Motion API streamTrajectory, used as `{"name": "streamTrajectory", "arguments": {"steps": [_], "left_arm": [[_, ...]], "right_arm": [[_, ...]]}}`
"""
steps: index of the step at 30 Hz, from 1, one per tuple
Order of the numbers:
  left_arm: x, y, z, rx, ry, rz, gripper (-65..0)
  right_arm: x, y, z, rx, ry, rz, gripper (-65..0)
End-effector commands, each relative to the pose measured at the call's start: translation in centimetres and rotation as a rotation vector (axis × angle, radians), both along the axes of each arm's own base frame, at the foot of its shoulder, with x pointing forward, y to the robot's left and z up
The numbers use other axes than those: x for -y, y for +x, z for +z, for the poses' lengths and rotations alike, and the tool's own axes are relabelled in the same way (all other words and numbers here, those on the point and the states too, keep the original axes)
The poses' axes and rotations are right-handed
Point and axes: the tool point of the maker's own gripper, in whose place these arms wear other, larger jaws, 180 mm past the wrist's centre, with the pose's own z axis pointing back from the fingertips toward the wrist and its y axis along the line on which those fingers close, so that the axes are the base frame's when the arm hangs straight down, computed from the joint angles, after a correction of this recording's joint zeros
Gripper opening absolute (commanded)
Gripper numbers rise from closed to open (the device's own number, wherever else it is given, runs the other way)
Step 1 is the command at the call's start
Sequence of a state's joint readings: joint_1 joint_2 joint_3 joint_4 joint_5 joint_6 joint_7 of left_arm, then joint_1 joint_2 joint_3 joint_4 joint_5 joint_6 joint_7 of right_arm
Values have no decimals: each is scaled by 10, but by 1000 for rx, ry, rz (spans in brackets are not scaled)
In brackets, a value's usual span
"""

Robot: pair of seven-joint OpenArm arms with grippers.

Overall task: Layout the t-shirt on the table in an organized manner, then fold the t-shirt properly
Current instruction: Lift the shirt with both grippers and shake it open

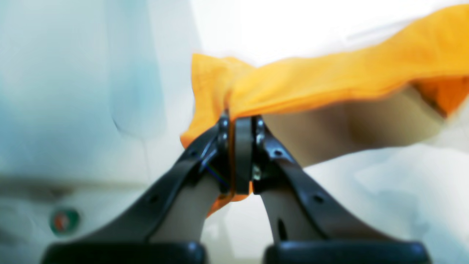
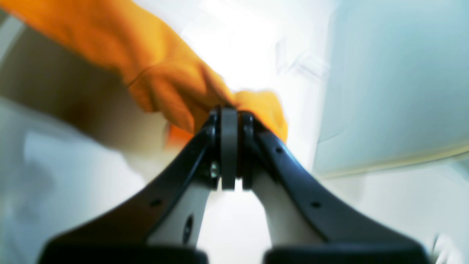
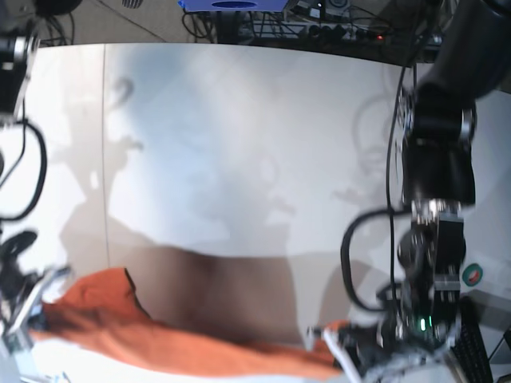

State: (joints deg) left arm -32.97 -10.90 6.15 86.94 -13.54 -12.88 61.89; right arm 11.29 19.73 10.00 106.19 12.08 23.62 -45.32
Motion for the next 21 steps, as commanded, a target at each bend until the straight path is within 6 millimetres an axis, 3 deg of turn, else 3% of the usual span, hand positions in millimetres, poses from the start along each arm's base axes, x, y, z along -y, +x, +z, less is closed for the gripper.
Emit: {"name": "streamTrajectory", "arguments": {"steps": [1, 8, 12, 15, 17, 21], "left_arm": [[1, -4, 11, 53, -4, -12, -650], [-15, -120, -126, -253, 48, -21, -650], [-22, -184, -192, -395, 57, -13, -650], [-31, -214, -222, -430, 113, -9, -650], [-35, -227, -232, -457, 137, -10, -650], [-32, -233, -227, -446, 136, -21, -650]], "right_arm": [[0, -7, 3, 32, 19, -11, -650], [-6, -102, -146, -346, 187, -118, -650], [-18, -150, -213, -482, 284, -153, -650], [-25, -175, -237, -517, 329, -171, -650], [-25, -185, -242, -526, 334, -174, -650], [-25, -196, -245, -537, 332, -176, -650]]}}
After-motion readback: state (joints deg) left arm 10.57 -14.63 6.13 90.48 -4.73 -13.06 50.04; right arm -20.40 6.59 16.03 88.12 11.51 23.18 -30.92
